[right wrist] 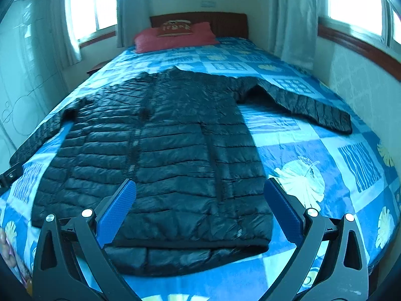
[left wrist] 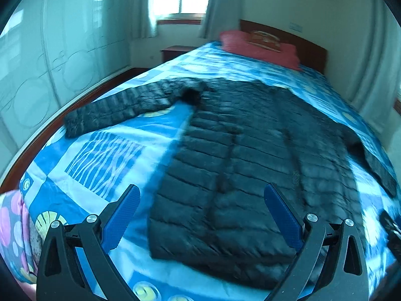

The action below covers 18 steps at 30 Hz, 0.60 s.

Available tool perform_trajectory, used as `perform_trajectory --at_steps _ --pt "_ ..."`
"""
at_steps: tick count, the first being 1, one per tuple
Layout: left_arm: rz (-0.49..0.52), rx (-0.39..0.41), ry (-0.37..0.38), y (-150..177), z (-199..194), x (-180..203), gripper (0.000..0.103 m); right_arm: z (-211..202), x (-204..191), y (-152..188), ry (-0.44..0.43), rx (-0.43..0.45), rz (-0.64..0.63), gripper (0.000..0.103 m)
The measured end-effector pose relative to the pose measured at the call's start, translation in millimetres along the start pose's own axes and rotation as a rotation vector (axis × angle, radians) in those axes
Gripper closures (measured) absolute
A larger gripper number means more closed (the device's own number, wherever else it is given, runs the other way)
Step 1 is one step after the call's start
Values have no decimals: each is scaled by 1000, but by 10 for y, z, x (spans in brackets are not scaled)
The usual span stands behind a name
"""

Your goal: Fold large clothes

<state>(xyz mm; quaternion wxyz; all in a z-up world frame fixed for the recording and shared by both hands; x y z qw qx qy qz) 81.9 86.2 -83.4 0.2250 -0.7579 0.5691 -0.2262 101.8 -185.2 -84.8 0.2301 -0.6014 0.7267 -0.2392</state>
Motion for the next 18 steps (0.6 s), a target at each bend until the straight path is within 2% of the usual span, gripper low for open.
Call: perform_trajectory --at_steps 2,6,8,10,13,18 --pt "-53 -10 -25 -89 191 -188 5 117 204 -75 5 12 51 2" --pt "-176 -96 -10 -245 687 -623 5 429 723 -250 23 8 161 3" --pt "-202 -86 -51 -297 851 -800 5 580 1020 -331 38 5 222 8" --pt "-213 -75 -82 -342 991 -929 5 753 1318 -407 42 -7 288 26" --pt "-259 -85 -105 -407 1231 -1124 5 1032 1847 -516 27 -15 415 28" --pt "-346 -119 -148 -456 1559 -1342 5 1365 2722 -669 -36 50 652 30"
Point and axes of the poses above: each gripper's, at about its wrist camera, not at the fingertips, and z roughly the way its jaws point, x to its right, y to its underside, the point moved 3 cm from there along z, roughly the way its jaws point, and after that the axes turned 9 degrees about -x, right-handed, at the moved point
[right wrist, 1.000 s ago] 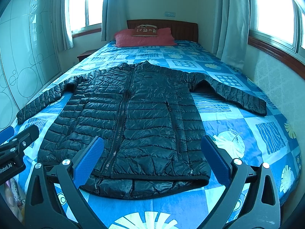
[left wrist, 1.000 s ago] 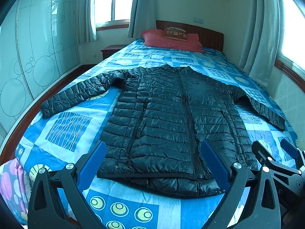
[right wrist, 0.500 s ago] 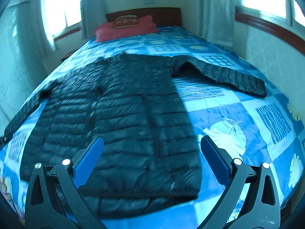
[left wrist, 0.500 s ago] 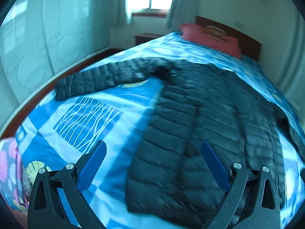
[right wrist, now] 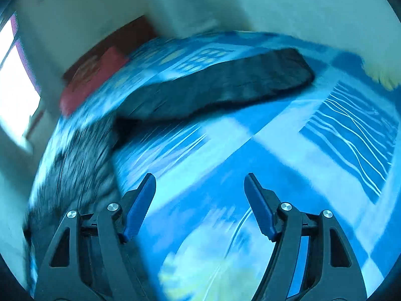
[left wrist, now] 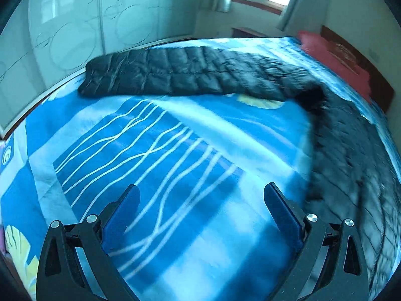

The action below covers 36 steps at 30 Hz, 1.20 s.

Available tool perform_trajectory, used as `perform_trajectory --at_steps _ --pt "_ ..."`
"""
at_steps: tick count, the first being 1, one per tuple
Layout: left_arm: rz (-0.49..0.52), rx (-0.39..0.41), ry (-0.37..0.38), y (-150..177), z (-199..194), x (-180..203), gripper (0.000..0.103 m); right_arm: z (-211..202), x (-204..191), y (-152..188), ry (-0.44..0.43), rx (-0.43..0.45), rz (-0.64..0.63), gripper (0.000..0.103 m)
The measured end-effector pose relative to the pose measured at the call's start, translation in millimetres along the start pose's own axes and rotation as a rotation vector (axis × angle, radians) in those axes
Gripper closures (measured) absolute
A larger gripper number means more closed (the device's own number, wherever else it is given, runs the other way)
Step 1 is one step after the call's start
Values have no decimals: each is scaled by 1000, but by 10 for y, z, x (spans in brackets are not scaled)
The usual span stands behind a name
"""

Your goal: Fold large clothes

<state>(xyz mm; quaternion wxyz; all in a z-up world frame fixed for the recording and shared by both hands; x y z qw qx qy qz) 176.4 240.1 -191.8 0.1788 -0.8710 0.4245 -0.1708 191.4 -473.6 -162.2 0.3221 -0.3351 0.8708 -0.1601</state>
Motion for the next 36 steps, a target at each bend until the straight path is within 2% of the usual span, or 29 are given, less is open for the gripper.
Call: perform_trajectory --at_steps 5,9,11,13,20,21,23,25,27,29,36 --pt "-11 26 -22 -8 56 -40 5 250 558 -520 -55 102 192 30" --pt "-6 29 -31 2 74 -46 5 517 822 -730 -89 114 295 30" --pt "-2 27 -41 6 91 -36 5 543 812 -831 -91 163 282 30" --pt "4 26 -52 3 128 -14 5 611 782 -932 -79 170 256 30" --pt "23 26 -93 14 155 27 4 713 899 -1105 -62 242 310 31" --pt "24 27 -94 23 154 29 4 707 912 -1113 -52 247 315 35" --pt "28 29 -103 29 159 35 4 731 952 -1140 -32 247 333 53" --pt "30 29 -109 33 165 41 4 733 978 -1129 -42 236 351 88" --pt "32 30 -112 33 168 37 4 696 940 -1168 -44 241 335 95" --pt "32 31 -112 35 165 33 4 598 838 -1159 -43 263 301 97" --pt "32 33 -111 26 164 25 4 268 -143 -1080 -67 329 45 97"
Point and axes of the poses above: each gripper's, at about its wrist camera, not at the fingertips, and z roughly the way its jaws point, x to its right, y to its underside, the point moved 3 cm from there along z, roughly the way its jaws point, and after that the axes turned 9 degrees about -x, right-handed, at the moved point
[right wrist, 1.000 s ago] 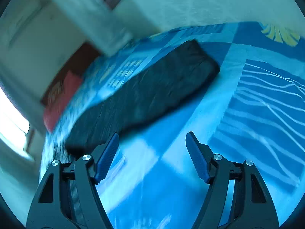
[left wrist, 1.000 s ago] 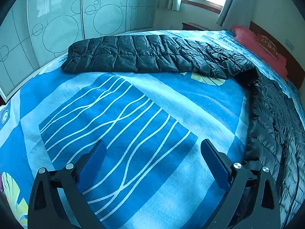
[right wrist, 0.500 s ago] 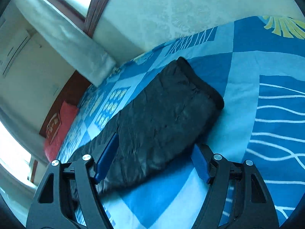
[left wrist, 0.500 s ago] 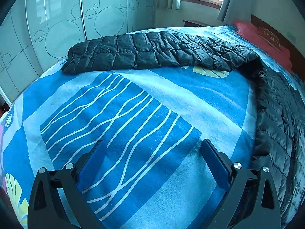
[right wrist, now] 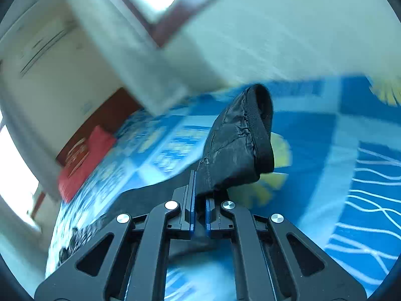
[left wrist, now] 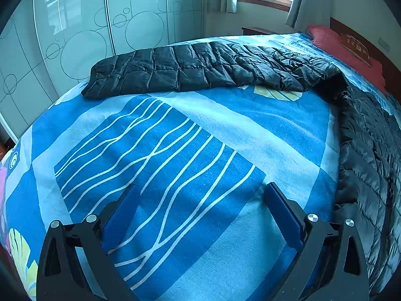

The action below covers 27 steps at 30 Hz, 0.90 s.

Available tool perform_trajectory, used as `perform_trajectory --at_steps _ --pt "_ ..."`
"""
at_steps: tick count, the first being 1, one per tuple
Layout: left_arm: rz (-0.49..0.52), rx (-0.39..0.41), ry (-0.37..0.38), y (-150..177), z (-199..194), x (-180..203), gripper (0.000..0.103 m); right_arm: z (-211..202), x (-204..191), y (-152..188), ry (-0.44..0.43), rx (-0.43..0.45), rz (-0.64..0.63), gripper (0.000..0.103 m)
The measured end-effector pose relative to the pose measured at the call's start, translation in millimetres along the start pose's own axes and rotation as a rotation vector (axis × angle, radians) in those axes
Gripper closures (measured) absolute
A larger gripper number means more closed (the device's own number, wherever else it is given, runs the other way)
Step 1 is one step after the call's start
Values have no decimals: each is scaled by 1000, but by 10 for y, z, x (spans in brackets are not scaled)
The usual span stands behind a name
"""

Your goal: Fold large clothes

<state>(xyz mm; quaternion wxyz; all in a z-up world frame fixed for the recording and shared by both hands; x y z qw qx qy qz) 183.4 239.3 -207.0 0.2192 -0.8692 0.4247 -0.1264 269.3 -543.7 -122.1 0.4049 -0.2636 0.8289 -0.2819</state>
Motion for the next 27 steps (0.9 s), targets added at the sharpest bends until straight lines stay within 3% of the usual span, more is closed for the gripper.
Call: perform_trajectory --at_steps 8,18,27 --pt "1 8 -4 14 -9 -1 4 17 -1352 522 -128 -64 -262 98" --pt "2 20 -6 31 -11 2 4 159 -3012 1740 -304 -228 -519 98" --pt "-1 35 -3 57 -17 3 4 273 -4086 2902 -388 -380 -716 98"
Point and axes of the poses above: each gripper's, at about its wrist camera, not at the fingertips, and z roughly the way its jaws point, x to its right, y to its underside, the point moved 3 cm from there along z, roughly the way its jaws point, and after that the axes turned 9 degrees about -x, right-handed, at the moved point
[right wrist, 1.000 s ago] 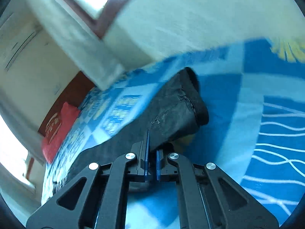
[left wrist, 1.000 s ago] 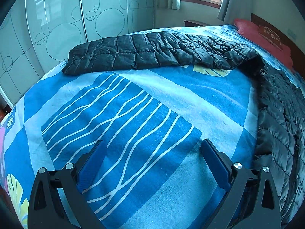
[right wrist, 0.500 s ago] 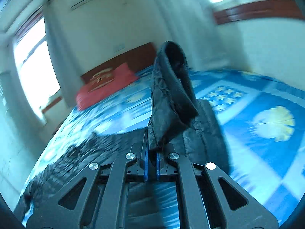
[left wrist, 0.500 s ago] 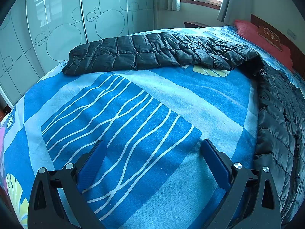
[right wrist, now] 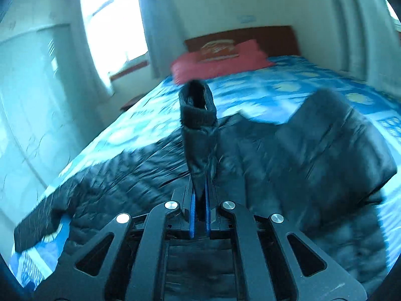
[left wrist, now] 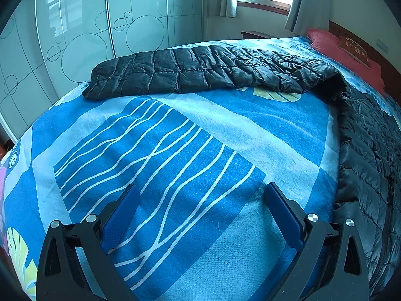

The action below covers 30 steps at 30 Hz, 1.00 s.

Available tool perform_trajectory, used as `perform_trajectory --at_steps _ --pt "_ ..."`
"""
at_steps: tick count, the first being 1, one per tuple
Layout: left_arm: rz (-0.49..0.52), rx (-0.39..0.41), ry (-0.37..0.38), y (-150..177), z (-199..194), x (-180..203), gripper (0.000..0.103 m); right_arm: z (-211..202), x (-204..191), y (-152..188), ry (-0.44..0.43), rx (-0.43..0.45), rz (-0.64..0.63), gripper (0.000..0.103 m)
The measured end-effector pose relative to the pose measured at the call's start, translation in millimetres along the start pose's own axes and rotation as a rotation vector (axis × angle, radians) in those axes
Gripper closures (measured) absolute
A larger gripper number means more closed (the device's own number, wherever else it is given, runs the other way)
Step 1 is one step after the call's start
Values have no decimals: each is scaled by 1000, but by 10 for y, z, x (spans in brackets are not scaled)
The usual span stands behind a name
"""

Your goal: Fold large clothes

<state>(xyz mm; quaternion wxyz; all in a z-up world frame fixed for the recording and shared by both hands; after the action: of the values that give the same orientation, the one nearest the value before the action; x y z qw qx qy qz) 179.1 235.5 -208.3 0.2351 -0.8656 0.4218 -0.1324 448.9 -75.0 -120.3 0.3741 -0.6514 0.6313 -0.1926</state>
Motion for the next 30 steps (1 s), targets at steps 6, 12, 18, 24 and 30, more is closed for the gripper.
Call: perform_trajectory --at_steps 6,12,18,24,30 --pt "-1 6 1 16 -10 -3 4 467 -371 177 -6 -117 -68 97" --pt "1 10 -2 11 -5 2 4 900 -550 264 5 -278 -105 92" --pt "0 10 0 14 -6 4 4 569 -585 206 -121 -263 -122 31" --pt "1 10 -3 15 -7 4 4 -203 144 4 -125 -97 -82 26" --pt "2 10 -4 16 -9 5 4 -397 1898 -309 140 -71 177 78"
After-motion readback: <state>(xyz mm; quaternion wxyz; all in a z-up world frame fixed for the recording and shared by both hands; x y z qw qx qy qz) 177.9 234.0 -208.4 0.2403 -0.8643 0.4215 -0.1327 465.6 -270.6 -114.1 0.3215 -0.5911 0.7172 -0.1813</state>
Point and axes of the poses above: each gripper's, at about its wrist camera, not at the fingertips, and z roughly the way its jaws point, x to its right, y to its underside, the point moved 3 cm from there along z, roughly the way its jaws point, and after that the axes turned 9 degrees about -x, right-handed, at the moved point
